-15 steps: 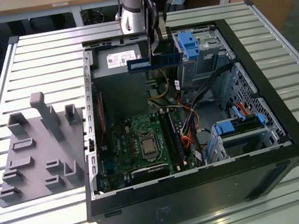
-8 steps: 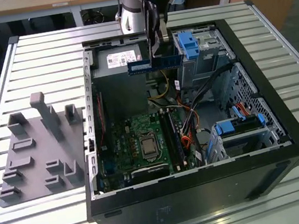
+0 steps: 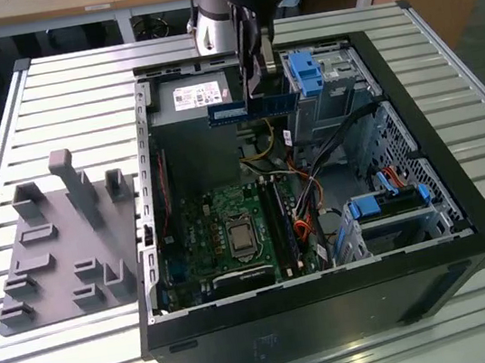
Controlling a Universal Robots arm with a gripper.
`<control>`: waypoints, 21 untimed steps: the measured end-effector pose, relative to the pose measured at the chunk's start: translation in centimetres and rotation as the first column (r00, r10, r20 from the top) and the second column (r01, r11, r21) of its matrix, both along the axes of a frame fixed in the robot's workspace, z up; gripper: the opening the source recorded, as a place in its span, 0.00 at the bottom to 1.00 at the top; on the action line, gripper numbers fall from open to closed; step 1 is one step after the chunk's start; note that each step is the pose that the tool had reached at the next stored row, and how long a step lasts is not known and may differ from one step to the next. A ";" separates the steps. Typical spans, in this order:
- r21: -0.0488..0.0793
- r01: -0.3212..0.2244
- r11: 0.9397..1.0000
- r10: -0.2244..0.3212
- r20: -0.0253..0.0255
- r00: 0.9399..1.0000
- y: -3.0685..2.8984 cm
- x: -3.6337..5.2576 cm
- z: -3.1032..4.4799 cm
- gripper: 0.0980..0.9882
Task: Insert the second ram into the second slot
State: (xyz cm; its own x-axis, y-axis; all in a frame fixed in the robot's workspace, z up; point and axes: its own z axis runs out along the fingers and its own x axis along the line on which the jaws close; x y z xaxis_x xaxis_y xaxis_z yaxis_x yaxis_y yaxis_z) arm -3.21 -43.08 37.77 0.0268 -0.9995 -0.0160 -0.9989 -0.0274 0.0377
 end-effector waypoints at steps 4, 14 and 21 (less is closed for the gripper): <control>0.000 0.000 1.000 0.000 0.000 1.000 -0.18 0.00 0.00 0.04; -0.001 0.000 1.000 0.000 0.000 1.000 -0.51 0.00 0.00 0.04; -0.001 0.000 1.000 0.000 0.000 1.000 -0.76 0.00 0.00 0.04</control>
